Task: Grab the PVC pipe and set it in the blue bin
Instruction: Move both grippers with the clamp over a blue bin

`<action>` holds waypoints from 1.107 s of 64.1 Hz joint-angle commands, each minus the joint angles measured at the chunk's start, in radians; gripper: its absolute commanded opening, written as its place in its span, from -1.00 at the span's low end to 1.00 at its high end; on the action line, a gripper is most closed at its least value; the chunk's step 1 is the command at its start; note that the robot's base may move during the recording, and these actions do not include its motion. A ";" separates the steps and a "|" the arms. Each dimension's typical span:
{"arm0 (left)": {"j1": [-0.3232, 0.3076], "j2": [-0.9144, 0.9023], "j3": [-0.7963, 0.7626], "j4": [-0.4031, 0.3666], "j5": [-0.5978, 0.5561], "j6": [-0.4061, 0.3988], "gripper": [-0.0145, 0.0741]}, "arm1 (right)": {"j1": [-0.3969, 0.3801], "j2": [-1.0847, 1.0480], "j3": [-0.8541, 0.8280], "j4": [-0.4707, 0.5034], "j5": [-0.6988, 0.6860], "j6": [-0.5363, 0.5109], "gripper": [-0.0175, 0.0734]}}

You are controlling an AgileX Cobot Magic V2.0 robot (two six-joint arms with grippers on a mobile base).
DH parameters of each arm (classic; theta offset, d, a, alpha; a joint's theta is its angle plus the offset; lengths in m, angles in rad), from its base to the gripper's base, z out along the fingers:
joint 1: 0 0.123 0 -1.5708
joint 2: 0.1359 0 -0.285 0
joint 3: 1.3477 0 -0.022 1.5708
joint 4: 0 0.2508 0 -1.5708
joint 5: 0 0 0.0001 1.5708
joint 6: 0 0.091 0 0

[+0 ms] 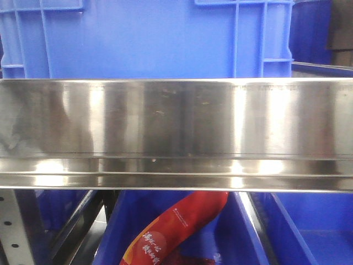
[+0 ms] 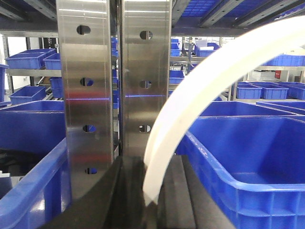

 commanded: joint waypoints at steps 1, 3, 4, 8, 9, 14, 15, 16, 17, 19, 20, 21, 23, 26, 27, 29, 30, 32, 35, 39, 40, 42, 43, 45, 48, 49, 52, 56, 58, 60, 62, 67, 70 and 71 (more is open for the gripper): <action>-0.006 -0.004 -0.005 -0.004 -0.033 -0.001 -0.92 | -0.001 0.070 -0.055 0.078 -0.008 -0.110 -0.97; -0.006 -0.004 -0.005 -0.004 -0.033 -0.001 -0.92 | -0.001 0.093 -0.074 0.097 0.000 -0.126 -0.97; -0.006 -0.004 -0.005 -0.004 -0.033 -0.001 -0.92 | -0.001 0.110 -0.087 0.106 0.005 -0.135 -0.97; -0.006 -0.004 -0.005 -0.004 -0.035 -0.001 -0.92 | -0.001 0.157 -0.121 0.165 0.021 -0.165 -0.97; -0.006 -0.004 -0.005 -0.004 -0.035 -0.001 -0.92 | -0.001 0.170 -0.130 0.179 0.023 -0.173 -0.97; -0.006 -0.004 -0.005 -0.014 -0.035 -0.001 -0.92 | 0.008 0.241 -0.182 0.251 0.034 -0.215 -0.97; -0.006 -0.004 -0.005 -0.016 -0.035 -0.001 -0.92 | 0.011 0.252 -0.190 0.259 0.034 -0.222 -0.97; -0.006 -0.004 -0.005 -0.019 -0.035 -0.001 -0.92 | 0.012 0.258 -0.195 0.262 0.034 -0.226 -0.97; -0.006 -0.004 -0.005 -0.022 -0.035 -0.001 -0.92 | 0.020 0.276 -0.207 0.271 0.034 -0.231 -0.97; -0.006 -0.004 -0.005 -0.027 -0.035 -0.001 -0.92 | 0.033 0.304 -0.224 0.275 0.034 -0.232 -0.97; -0.006 -0.004 -0.005 -0.031 -0.035 -0.001 -0.92 | 0.039 0.316 -0.236 0.275 0.034 -0.232 -0.97; -0.006 -0.004 -0.005 -0.031 -0.035 -0.001 -0.92 | 0.046 0.327 -0.244 0.275 0.034 -0.232 -0.97; -0.006 -0.004 -0.005 -0.033 -0.035 -0.001 -0.92 | 0.061 0.350 -0.262 0.275 0.034 -0.232 -0.97; -0.006 -0.004 -0.005 -0.033 -0.035 -0.001 -0.92 | 0.093 0.394 -0.292 0.275 0.034 -0.241 -0.97; -0.006 -0.004 -0.005 -0.033 -0.035 -0.001 -0.92 | 0.103 0.407 -0.301 0.275 0.034 -0.246 -0.97; -0.006 -0.004 -0.005 -0.033 -0.035 -0.001 -0.92 | 0.130 0.441 -0.319 0.275 0.034 -0.256 -0.97; -0.006 -0.004 -0.005 -0.033 -0.035 -0.001 -0.92 | 0.141 0.454 -0.333 0.275 0.034 -0.258 -0.97; -0.006 -0.004 -0.005 -0.033 -0.035 -0.001 -0.92 | 0.164 0.482 -0.351 0.275 0.030 -0.267 -0.97; -0.006 -0.004 -0.005 -0.033 -0.035 -0.001 -0.92 | 0.206 0.523 -0.377 0.275 0.018 -0.286 -0.97; -0.006 -0.004 -0.005 -0.033 -0.035 -0.001 -0.92 | 0.249 0.585 -0.411 0.275 -0.007 -0.296 -0.97; -0.006 -0.004 -0.005 -0.033 -0.035 -0.001 -0.92 | 0.259 0.598 -0.418 0.275 -0.015 -0.301 -0.97; -0.006 -0.004 -0.005 -0.035 -0.035 -0.001 -0.92 | 0.283 0.625 -0.431 0.275 -0.036 -0.311 -0.97; -0.006 -0.004 -0.005 -0.035 -0.033 -0.001 -0.92 | 0.293 0.644 -0.437 0.275 -0.043 -0.320 -0.97; -0.006 -0.004 -0.005 -0.035 -0.031 -0.001 -0.92 | 0.312 0.670 -0.453 0.275 -0.059 -0.344 -0.97; -0.006 -0.004 -0.005 -0.035 -0.027 -0.001 -0.92 | 0.339 0.708 -0.472 0.275 -0.074 -0.402 -0.97; -0.006 -0.004 -0.005 -0.035 -0.024 -0.001 -0.92 | 0.352 0.721 -0.478 0.272 -0.080 -0.418 -0.97; -0.006 -0.004 -0.005 -0.035 -0.022 -0.001 -0.92 | 0.376 0.765 -0.503 0.271 -0.088 -0.464 -0.97; -0.006 -0.004 -0.005 -0.035 -0.020 -0.001 -0.92 | 0.408 0.820 -0.533 0.269 -0.102 -0.498 -0.97; -0.006 -0.004 -0.005 -0.035 -0.020 -0.001 -0.92 | 0.420 0.849 -0.549 0.269 -0.114 -0.500 -0.97; -0.006 -0.004 -0.005 -0.035 -0.020 -0.001 -0.92 | 0.429 0.872 -0.561 0.269 -0.127 -0.500 -0.97; -0.006 -0.004 -0.005 -0.035 -0.020 -0.001 -0.92 | 0.436 0.902 -0.577 0.269 -0.137 -0.500 -0.97; -0.006 -0.004 -0.005 -0.035 -0.020 -0.001 -0.92 | 0.441 0.965 -0.609 0.269 -0.144 -0.500 -0.97; -0.006 -0.004 -0.005 -0.035 -0.020 -0.001 -0.92 | 0.441 0.995 -0.620 0.271 -0.146 -0.500 -0.97; -0.006 -0.004 -0.005 -0.035 -0.018 -0.001 -0.92 | 0.441 1.003 -0.622 0.271 -0.146 -0.500 -0.97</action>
